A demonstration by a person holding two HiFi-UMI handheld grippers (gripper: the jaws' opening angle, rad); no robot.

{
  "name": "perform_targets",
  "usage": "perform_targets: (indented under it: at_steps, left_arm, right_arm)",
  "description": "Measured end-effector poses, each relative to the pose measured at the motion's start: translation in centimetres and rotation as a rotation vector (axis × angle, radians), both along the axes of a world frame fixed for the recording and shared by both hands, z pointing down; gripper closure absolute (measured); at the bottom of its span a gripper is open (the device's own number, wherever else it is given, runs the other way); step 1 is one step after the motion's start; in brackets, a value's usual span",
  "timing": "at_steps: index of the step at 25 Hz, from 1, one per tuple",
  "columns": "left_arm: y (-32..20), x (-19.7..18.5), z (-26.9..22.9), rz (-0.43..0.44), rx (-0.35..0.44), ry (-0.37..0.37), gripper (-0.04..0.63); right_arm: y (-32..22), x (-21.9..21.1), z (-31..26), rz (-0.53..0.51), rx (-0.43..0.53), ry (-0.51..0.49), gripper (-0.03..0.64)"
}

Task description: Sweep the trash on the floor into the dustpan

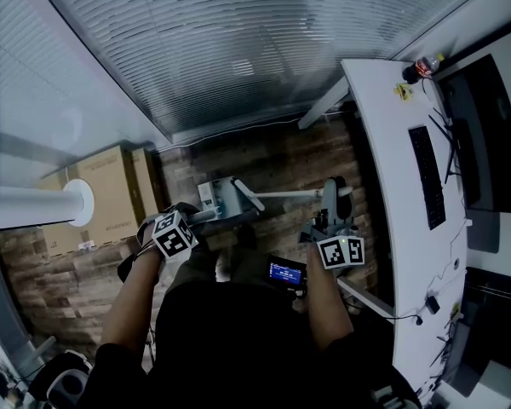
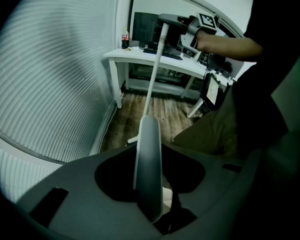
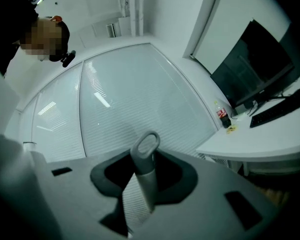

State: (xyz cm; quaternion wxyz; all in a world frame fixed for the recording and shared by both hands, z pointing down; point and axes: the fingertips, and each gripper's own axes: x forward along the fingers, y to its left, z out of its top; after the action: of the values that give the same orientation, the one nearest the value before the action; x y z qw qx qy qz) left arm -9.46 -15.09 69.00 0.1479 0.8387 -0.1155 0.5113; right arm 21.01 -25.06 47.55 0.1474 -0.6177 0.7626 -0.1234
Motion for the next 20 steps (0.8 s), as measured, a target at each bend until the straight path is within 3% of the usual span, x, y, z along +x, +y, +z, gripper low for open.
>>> perform_targets:
  at_steps: [5, 10, 15, 20]
  left_arm:
    - [0.2, -0.1, 0.0, -0.003, -0.004, 0.003, 0.476]
    - [0.1, 0.1, 0.0, -0.007, -0.006, 0.012, 0.477]
    - [0.0, 0.2, 0.2, -0.003, -0.007, 0.019, 0.477]
    - [0.3, 0.7, 0.1, -0.001, -0.009, 0.026, 0.477]
  right_arm:
    - [-0.3, -2.5, 1.1, -0.034, -0.003, 0.1, 0.514]
    - [-0.1, -5.8, 7.7, -0.08, -0.155, 0.094, 0.512]
    - [0.0, -8.4, 9.0, -0.091, -0.242, -0.043, 0.499]
    - [0.0, -8.1, 8.8, -0.042, -0.251, -0.223, 0.471]
